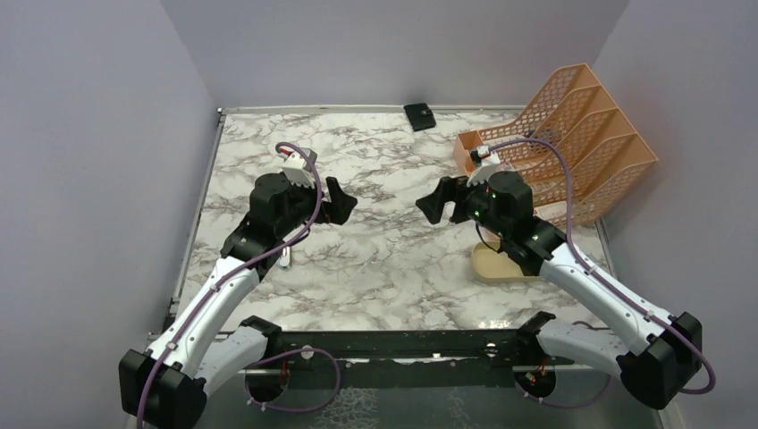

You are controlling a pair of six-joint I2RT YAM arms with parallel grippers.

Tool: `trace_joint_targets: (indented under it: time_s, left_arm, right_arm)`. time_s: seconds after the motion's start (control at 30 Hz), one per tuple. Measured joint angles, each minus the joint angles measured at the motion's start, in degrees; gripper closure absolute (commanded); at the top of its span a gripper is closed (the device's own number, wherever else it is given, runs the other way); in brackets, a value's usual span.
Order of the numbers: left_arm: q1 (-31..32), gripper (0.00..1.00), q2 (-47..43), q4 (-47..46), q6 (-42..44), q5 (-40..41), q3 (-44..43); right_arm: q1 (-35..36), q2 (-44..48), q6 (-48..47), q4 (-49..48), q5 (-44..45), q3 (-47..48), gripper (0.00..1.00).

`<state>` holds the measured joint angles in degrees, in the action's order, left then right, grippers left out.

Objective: Put the credit cards into the card holder
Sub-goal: Move the card holder to the center of the board.

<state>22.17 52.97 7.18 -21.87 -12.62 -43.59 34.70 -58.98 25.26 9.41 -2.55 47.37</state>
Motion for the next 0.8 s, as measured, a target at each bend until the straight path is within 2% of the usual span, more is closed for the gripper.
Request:
trace_joint_targets:
  time_s: [0.23,0.4,0.63,0.8]
  left_arm:
    - [0.0,0.01,-0.1,0.0,0.0,0.1,0.0]
    - [0.0,0.01,-0.2,0.4,0.2,0.4,0.0]
    - [0.0,0.01,-1.1,1.2,0.5,1.8,0.0]
    - [0.0,0.01,-2.4,1.5,0.6,3.2,0.0]
  right_arm:
    - [0.0,-0.9,0.2,-0.7,0.7,0.0,0.01]
    - [0.0,-5.4,-0.1,-2.8,2.1,0.3,0.01]
    - [0.0,-19.3,-4.3,-5.2,8.2,7.6,0.05]
    - [-0.3,-35.7,-10.4,-6.0,16.0,20.5,0.09]
